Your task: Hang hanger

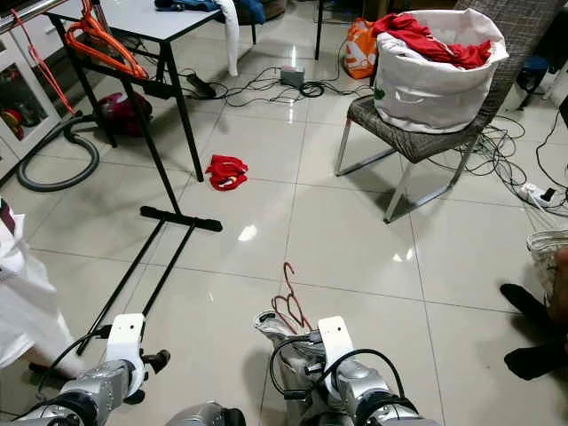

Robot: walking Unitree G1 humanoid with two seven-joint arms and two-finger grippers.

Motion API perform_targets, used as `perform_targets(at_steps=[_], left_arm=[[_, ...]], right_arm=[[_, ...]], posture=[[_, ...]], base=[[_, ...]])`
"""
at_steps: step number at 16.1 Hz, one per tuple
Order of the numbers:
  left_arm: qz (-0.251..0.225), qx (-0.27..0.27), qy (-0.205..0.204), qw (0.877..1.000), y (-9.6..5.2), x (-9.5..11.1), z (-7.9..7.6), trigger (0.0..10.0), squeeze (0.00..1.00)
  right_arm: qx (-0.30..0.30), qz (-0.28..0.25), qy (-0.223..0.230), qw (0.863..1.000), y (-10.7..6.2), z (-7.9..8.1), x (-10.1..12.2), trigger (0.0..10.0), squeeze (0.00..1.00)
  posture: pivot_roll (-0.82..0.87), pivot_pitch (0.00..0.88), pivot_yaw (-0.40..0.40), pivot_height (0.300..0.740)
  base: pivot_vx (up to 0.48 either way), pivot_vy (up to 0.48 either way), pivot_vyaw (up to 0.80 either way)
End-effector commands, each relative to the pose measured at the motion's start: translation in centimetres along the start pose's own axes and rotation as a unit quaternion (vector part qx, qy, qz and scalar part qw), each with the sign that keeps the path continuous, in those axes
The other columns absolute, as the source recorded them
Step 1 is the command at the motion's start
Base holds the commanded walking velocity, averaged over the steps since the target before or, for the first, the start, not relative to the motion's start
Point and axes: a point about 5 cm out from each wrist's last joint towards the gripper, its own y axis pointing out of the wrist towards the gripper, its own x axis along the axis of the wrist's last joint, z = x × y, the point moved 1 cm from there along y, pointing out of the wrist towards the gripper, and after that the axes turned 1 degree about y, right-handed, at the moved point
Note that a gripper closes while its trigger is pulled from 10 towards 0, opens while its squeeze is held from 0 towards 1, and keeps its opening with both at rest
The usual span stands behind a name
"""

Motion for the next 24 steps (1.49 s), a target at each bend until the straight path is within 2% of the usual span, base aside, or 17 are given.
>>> perform_targets(at_steps=[1,4,7,11,16,19,21,24], left_arm=[[-0.001,0.003,0.002,1.0,-0.1,-0.2,0.5,10.0,0.0],[-0.002,0.002,0.008,1.0,-0.1,-0.2,0.4,10.0,0.0],[-0.002,-0.014,0.094,0.995,0.0,-0.2,-0.8,10.0,0.0],[-0.002,-0.03,0.142,0.989,0.1,-0.7,-1.9,10.0,0.0],[-0.003,-0.03,0.153,0.988,0.1,-0.9,-2.2,10.0,0.0],[-0.008,-0.03,0.151,0.988,0.1,-0.8,-2.1,10.0,0.0],[-0.01,-0.033,0.155,0.987,0.1,-0.7,-2.2,10.0,0.0],[-0.008,-0.032,0.162,0.986,0.1,-0.9,-1.9,10.0,0.0]], right_arm=[[0.001,0.007,0.002,1.0,0.0,0.2,-0.5,10.0,0.0],[0.001,0.01,-0.005,1.0,0.0,0.2,-0.8,10.0,0.0],[0.001,0.02,-0.038,0.999,0.0,0.1,-1.2,10.0,0.0],[0.002,0.023,-0.063,0.998,0.0,0.2,-1.4,10.0,0.0],[0.003,0.025,-0.069,0.997,0.1,0.7,-1.5,10.0,0.0],[0.01,0.025,-0.076,0.997,0.2,2.1,-1.4,10.0,0.0],[0.026,0.019,-0.09,0.995,0.4,5.5,-1.0,10.0,0.0],[0.043,0.014,-0.093,0.995,0.4,8.3,-0.8,10.0,0.0]], posture=[[0.01,0.0,0.023,0.74],[0.01,0.0,0.022,0.74],[0.01,0.0,0.016,0.74],[0.01,0.0,0.012,0.74],[0.02,0.0,0.01,0.74],[0.03,0.0,0.002,0.74],[0.03,0.0,0.001,0.74],[0.03,0.0,0.0,0.74]], base=[[0.0,0.0,0.0],[0.0,0.0,0.0],[0.0,0.0,0.0],[0.0,0.0,0.0],[0.0,0.0,0.0],[0.0,0.0,0.0],[0.0,0.0,0.0],[0.0,0.0,0.0]])
